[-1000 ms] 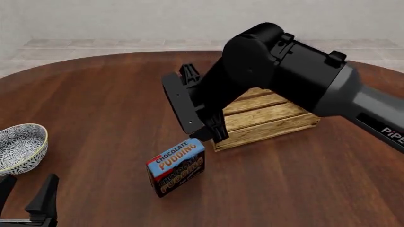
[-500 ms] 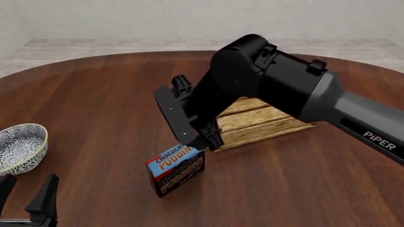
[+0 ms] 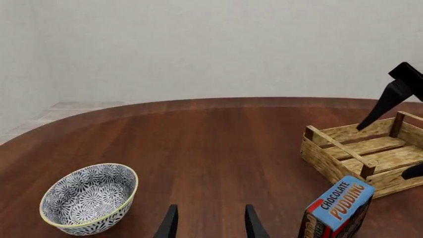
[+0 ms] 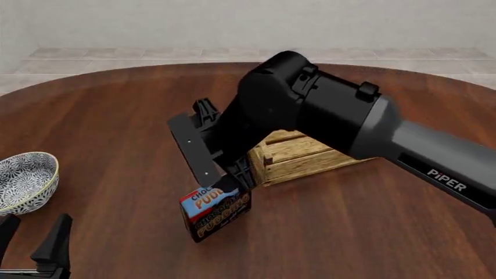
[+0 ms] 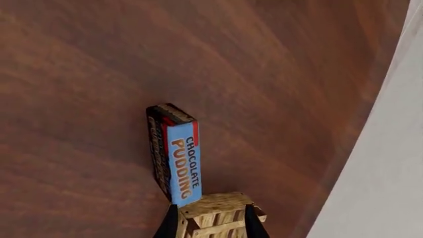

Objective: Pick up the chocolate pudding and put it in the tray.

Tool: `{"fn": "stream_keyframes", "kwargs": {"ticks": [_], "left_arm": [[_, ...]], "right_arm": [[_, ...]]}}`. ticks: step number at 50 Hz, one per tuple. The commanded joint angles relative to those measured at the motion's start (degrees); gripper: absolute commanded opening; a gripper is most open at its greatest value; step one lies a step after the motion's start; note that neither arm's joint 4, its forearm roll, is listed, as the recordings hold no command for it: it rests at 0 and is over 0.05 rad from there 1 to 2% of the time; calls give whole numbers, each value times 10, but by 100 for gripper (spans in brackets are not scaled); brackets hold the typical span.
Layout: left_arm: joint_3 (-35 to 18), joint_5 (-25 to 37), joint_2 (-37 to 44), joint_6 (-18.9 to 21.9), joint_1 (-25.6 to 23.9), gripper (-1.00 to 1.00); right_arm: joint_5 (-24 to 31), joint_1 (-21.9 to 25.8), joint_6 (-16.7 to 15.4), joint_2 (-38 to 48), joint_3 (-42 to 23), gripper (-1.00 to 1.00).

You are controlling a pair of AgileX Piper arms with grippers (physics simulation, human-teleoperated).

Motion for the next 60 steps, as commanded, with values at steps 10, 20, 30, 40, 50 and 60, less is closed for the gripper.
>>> {"fn": "stream_keyframes", "kwargs": {"ticks": [10,20,30,40,50,60], "left_arm": [[0,0,0,0,0,100],[0,0,0,0,0,100],[0,0,0,0,0,100],[0,0,0,0,0,100],[0,0,0,0,0,100],[0,0,0,0,0,100]], "right_arm": [[-29,25,35,8,36,100],[-35,24,43,7,55,100],[-36,23,48,9,64,100],[-32,16,44,16,62,100],[-35,6,38,29,61,100],[-32,5,41,41,49,100]]}}
